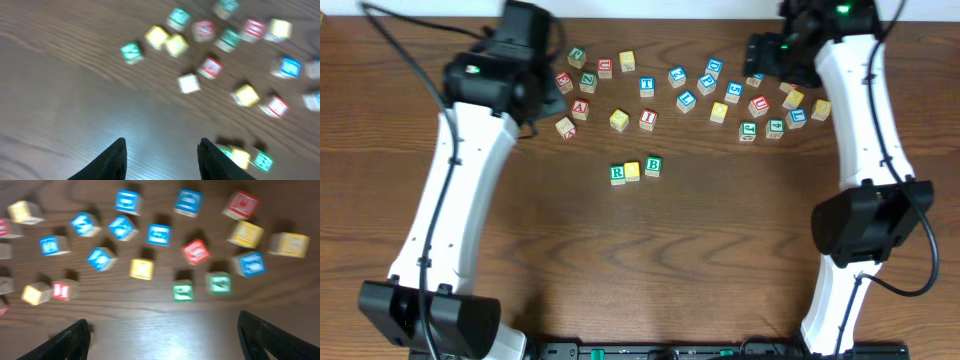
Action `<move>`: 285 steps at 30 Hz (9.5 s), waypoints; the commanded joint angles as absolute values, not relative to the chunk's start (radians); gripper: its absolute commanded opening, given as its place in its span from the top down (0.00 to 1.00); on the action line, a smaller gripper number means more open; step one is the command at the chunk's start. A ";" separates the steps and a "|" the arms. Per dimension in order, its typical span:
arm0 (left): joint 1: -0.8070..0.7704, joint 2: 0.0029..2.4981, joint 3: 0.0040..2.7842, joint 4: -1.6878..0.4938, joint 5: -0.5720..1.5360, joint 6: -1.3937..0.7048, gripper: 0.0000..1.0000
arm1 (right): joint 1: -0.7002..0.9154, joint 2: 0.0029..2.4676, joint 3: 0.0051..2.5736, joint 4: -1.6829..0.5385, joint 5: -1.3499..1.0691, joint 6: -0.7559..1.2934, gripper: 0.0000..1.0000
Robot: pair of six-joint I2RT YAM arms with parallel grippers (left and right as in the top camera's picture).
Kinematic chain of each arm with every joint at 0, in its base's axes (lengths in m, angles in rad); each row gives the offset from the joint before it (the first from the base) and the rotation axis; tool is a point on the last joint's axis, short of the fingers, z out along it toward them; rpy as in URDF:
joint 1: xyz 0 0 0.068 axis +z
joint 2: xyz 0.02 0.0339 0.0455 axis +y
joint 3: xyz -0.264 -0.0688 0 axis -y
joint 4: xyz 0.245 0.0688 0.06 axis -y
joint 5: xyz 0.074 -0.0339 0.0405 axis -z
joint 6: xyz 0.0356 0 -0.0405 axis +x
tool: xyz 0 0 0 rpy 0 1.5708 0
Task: Spell out ROBOT
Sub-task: 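Retract left arm to rest and move right gripper over the cluster, then lower the right gripper onto a yellow O block and grasp it, then carry the yellow O block right of the B and lower it, then open the right gripper and lift it away from the O, then move the right gripper over the cluster toward the blue T block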
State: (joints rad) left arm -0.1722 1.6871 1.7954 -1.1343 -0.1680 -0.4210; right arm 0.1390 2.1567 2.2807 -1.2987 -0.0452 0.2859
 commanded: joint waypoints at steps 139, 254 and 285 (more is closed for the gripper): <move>0.056 1.719 1.788 -1.136 -0.189 -0.323 0.15 | 0.519 2.438 2.177 -1.443 -0.119 0.299 0.65; 0.055 1.719 1.771 -1.102 -0.113 -0.368 0.16 | 0.041 2.384 2.569 -1.526 -0.096 0.254 0.34; 0.055 1.719 1.771 -1.047 -0.113 -0.368 0.15 | 0.185 2.392 2.569 -1.270 -0.238 0.322 0.32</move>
State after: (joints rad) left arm 0.0544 1.7065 1.7824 -1.0504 -0.1104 -0.3626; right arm 0.1177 2.4145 2.5526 -1.3094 -0.1951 0.2859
